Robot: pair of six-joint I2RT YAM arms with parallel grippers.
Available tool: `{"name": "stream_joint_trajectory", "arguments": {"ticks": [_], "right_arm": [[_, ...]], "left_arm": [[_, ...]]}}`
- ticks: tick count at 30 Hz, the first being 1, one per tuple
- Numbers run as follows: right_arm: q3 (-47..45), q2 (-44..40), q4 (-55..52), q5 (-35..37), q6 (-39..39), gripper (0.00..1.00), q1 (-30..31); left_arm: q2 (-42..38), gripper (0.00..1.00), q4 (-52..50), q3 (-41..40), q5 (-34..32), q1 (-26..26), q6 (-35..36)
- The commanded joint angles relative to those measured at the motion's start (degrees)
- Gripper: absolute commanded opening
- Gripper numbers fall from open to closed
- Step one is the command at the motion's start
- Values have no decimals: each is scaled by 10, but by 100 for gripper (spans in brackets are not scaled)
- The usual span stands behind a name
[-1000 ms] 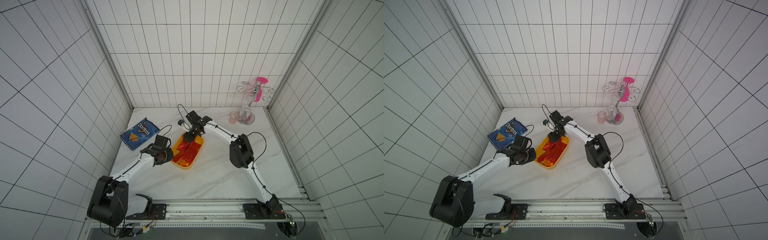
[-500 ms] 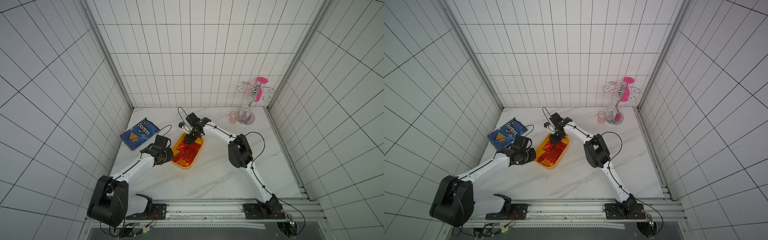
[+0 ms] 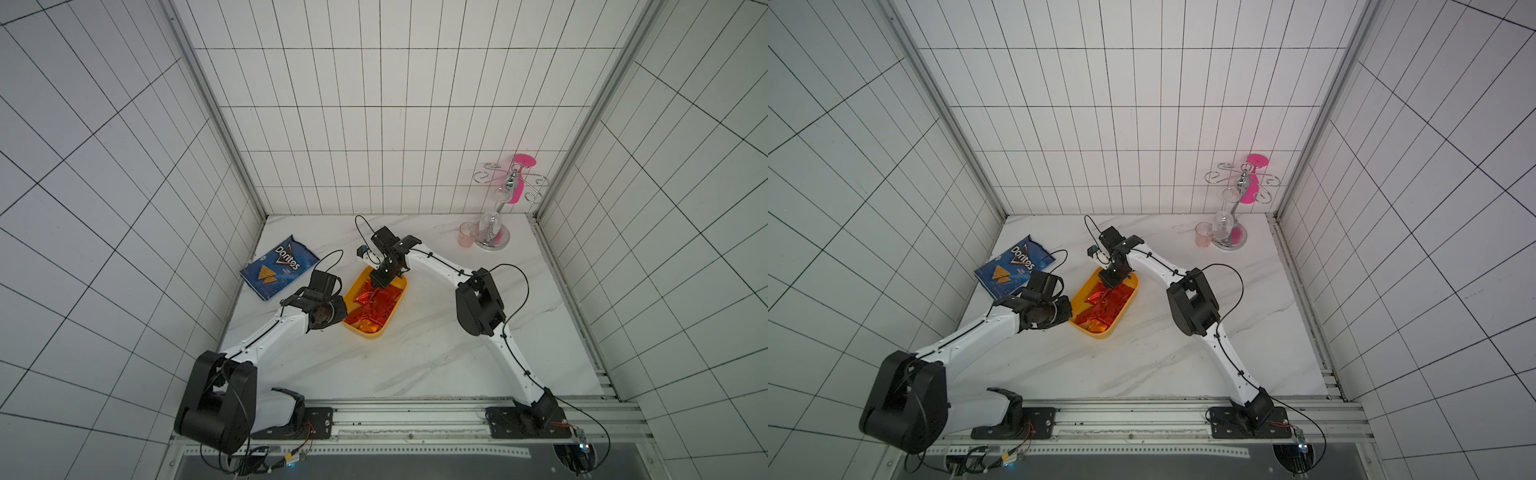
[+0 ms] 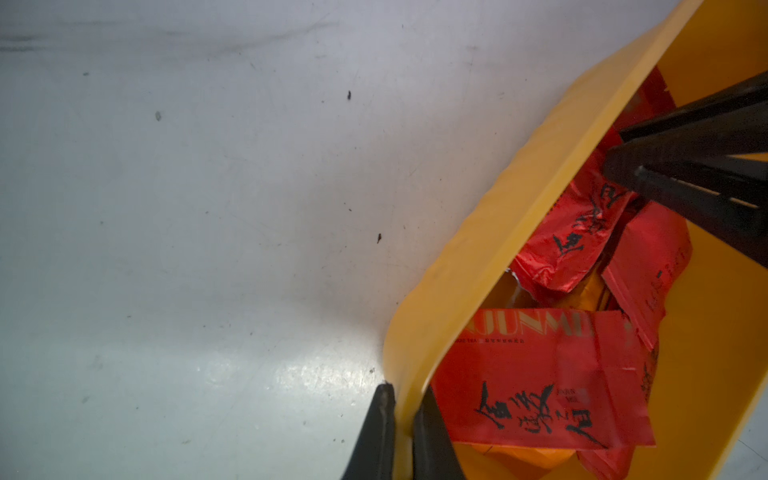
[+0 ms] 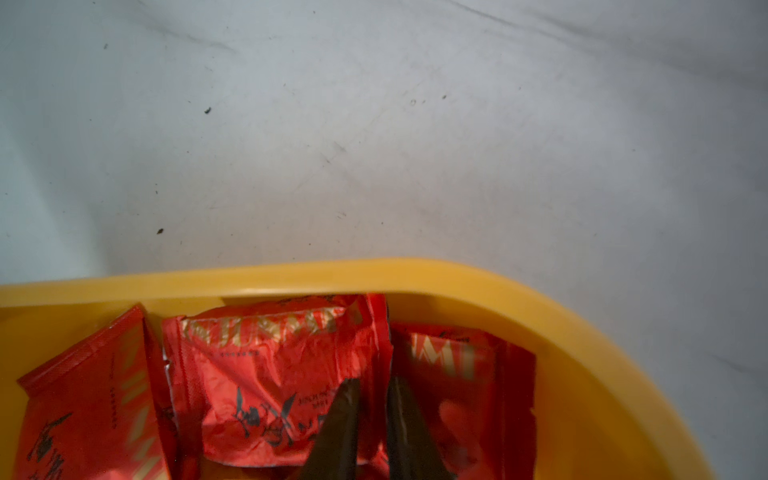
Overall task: Take the tea bags out of the storage box
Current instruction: Pick up the tea bag from the storage box.
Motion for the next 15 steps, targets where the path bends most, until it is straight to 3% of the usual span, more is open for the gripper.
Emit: {"name": "stream_joint_trajectory", "arguments": {"ticks": [1, 4, 15], "right_arm": [[14, 19, -23, 0, 2, 14, 1], [19, 16, -23, 13, 8, 0, 1], [9, -110, -1, 7, 57, 0, 3]], "left_arm": [[4, 0, 11, -2, -5, -1, 2], [4, 0, 10, -2, -5, -1, 2], [-1, 0, 7, -4, -16, -1, -4]]}}
